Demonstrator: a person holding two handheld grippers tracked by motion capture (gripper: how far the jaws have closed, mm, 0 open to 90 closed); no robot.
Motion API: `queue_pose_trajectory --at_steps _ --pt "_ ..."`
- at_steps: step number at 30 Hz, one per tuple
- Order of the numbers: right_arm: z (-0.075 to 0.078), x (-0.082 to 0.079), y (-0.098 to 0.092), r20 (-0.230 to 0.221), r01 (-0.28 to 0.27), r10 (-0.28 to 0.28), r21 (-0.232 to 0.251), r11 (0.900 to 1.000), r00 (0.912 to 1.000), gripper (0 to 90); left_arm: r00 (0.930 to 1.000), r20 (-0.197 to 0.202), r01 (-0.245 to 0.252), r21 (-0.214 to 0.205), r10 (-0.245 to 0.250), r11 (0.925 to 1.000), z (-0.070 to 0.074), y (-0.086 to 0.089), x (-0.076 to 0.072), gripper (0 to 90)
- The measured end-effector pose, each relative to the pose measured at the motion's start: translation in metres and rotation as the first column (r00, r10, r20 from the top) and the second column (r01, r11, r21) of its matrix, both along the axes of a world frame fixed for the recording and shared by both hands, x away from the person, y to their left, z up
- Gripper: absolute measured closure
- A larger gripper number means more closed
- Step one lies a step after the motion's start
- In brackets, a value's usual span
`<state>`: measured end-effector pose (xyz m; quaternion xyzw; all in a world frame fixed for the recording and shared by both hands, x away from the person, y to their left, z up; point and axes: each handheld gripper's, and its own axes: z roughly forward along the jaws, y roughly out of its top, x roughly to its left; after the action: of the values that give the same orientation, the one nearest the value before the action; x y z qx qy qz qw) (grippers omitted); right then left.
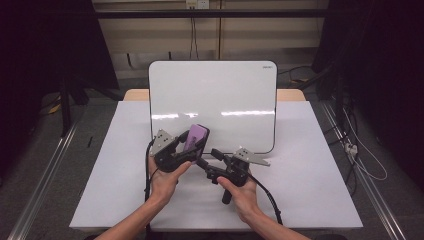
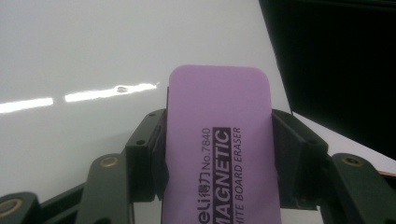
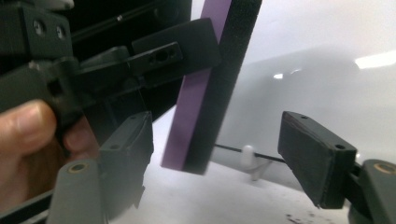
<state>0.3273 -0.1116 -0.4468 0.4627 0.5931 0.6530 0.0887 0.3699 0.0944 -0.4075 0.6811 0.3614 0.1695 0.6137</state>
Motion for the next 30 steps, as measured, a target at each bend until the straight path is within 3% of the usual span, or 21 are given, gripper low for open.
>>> queue_pose_trajectory --at_steps 4,10,14,19,28,30 --pt "-0.0012 0.0004 0.0012 0.006 -0.003 0.003 0.006 1.0000 1.0000 42.4 1.0000 0.005 0.003 0.002 -0.003 1.0000 -0.0003 -0.0025 -0.0011 41.1" --pt "-0.0033 -0.0001 0.0045 0.000 -0.016 0.016 0.017 0.9997 0.9999 47.9 0.9999 0.001 0.013 0.004 -0.013 0.9999 -0.0027 -0.0065 -0.0027 41.1" --pt "-0.0022 -0.0001 0.0025 0.026 0.020 -0.020 0.034 0.9992 0.9994 58.3 0.9998 0.002 0.019 0.000 -0.019 0.9998 -0.0036 -0.0078 -0.0037 41.1" --pt "-0.0022 -0.0011 -0.0002 0.030 0.029 -0.031 0.060 0.9978 0.9990 61.8 0.9998 0.002 0.017 -0.011 -0.017 0.9998 -0.0038 -0.0078 -0.0041 41.0" --pt "-0.0028 0.0003 -0.0031 0.062 0.021 -0.022 0.024 0.9995 0.9978 65.9 0.9997 0.003 0.026 -0.011 -0.026 0.9996 -0.0045 -0.0080 -0.0030 40.4" --pt "-0.0024 0.0002 -0.0033 0.065 0.015 -0.017 0.020 0.9997 0.9978 66.3 0.9995 -0.007 0.029 -0.019 -0.030 0.9994 -0.0049 -0.0084 -0.0021 34.8"
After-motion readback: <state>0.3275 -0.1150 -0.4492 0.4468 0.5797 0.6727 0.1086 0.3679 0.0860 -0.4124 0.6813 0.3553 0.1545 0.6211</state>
